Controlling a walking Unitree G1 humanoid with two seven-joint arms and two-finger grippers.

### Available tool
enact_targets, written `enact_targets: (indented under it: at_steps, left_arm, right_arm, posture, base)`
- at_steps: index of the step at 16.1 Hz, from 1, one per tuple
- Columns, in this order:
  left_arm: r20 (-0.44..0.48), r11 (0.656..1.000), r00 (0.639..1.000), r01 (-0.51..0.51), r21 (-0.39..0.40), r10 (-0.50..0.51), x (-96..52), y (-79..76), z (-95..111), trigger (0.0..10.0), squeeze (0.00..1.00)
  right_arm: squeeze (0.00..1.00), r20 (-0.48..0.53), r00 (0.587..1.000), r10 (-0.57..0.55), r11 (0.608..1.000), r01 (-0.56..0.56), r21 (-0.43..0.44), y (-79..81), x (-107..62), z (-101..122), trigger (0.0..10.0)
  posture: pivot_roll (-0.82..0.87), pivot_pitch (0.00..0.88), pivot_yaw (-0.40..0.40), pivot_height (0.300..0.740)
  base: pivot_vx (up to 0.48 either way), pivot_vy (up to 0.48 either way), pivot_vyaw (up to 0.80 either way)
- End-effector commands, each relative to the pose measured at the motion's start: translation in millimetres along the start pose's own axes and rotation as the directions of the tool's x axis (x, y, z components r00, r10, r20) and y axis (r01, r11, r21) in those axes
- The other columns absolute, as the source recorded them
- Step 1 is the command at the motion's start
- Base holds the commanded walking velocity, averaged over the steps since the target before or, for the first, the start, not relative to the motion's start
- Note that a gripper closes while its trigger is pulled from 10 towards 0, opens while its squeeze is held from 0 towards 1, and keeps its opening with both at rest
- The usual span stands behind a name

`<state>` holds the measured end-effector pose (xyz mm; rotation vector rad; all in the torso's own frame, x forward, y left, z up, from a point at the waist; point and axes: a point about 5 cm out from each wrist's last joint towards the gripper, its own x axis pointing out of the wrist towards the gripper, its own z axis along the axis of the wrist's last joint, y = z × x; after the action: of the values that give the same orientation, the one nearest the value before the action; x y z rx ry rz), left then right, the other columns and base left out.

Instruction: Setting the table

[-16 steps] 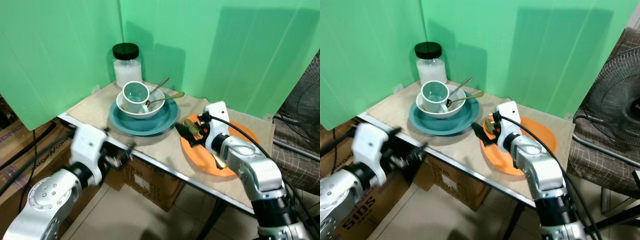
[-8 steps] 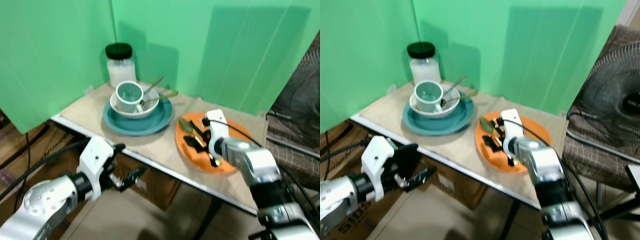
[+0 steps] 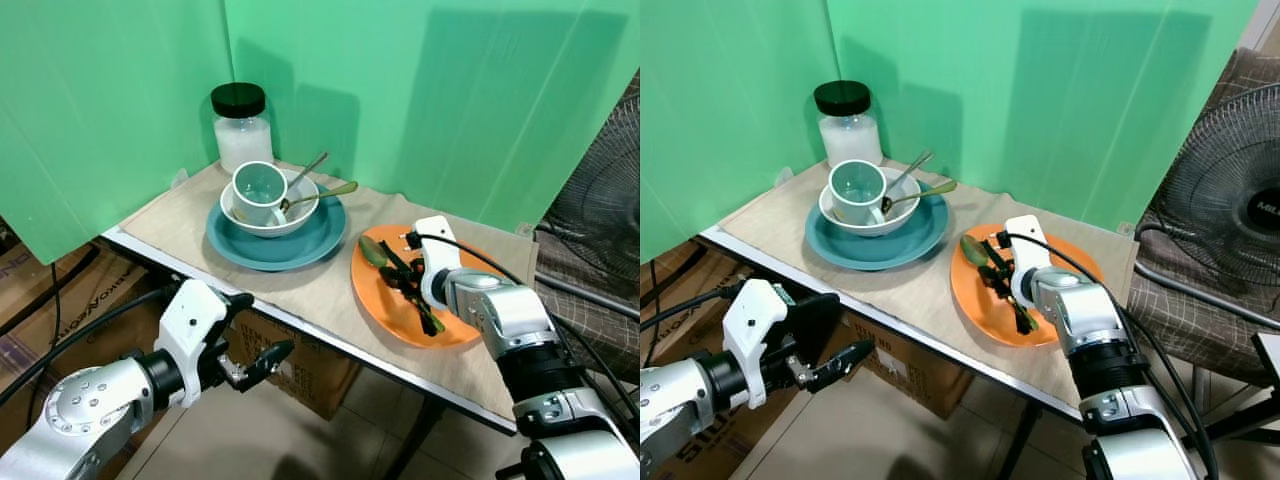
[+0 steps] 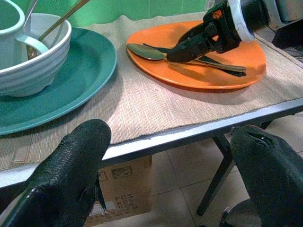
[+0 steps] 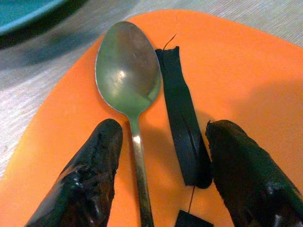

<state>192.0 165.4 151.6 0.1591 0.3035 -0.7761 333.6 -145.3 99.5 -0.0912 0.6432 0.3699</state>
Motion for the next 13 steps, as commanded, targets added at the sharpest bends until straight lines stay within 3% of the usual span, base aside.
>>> enact_targets:
  at_steps: [1,2,3,6,9,11,13]
  left_arm:
    - [0.011,1.000,1.000,0.014,0.021,-0.015,-0.1,-3.0,4,10.0,0.00]
    - [0.011,1.000,1.000,0.015,0.023,-0.015,-0.1,-3.4,3,10.0,0.00]
    - [0.012,1.000,1.000,0.014,0.023,-0.014,-0.3,-3.4,3,10.0,0.00]
    - [0.011,1.000,1.000,0.014,0.025,-0.014,-0.8,-4.1,3,10.0,0.00]
    - [0.014,1.000,1.000,-0.010,0.029,0.010,0.8,-1.3,3,10.0,0.00]
    - [0.033,0.988,0.989,-0.148,0.034,0.147,7.6,8.9,5,10.0,0.00]
    - [0.102,0.947,0.943,-0.321,0.027,0.317,16.9,18.7,11,10.0,0.00]
  right_arm:
    - [0.00,0.013,1.000,-0.006,1.000,0.006,-0.014,-2.7,-0.9,6,0.0]
    - [0.00,0.011,1.000,-0.004,1.000,0.004,-0.021,-3.1,-1.7,7,0.8]
    - [0.00,0.015,1.000,0.002,1.000,-0.002,-0.027,-4.3,-3.8,9,10.0]
    - [0.00,0.101,0.990,0.097,0.993,-0.104,0.060,-6.5,-17.3,21,10.0]
    - [0.00,0.194,0.973,0.128,0.987,-0.144,0.069,-12.1,-28.6,26,10.0]
    - [0.00,0.286,0.953,0.096,0.994,-0.106,0.022,-15.0,-41.0,30,10.0]
    - [0.00,0.355,0.932,0.074,0.997,-0.060,-0.049,-4.3,-54.7,25,10.0]
  posture:
    - [-0.02,0.000,-0.021,0.740]
    - [-0.02,0.000,-0.023,0.740]
    - [-0.02,0.000,-0.022,0.740]
    - [-0.02,0.000,-0.021,0.740]
    - [-0.03,0.000,-0.018,0.740]
    - [-0.03,0.000,-0.016,0.740]
    - [-0.04,0.000,-0.015,0.740]
  base:
    - [0.000,0.000,0.00]
    - [0.000,0.000,0.00]
    - [0.000,0.000,0.00]
    - [0.000,0.000,0.00]
    - [0.000,0.000,0.00]
    - [0.000,0.000,0.00]
    - [0.000,0.000,0.00]
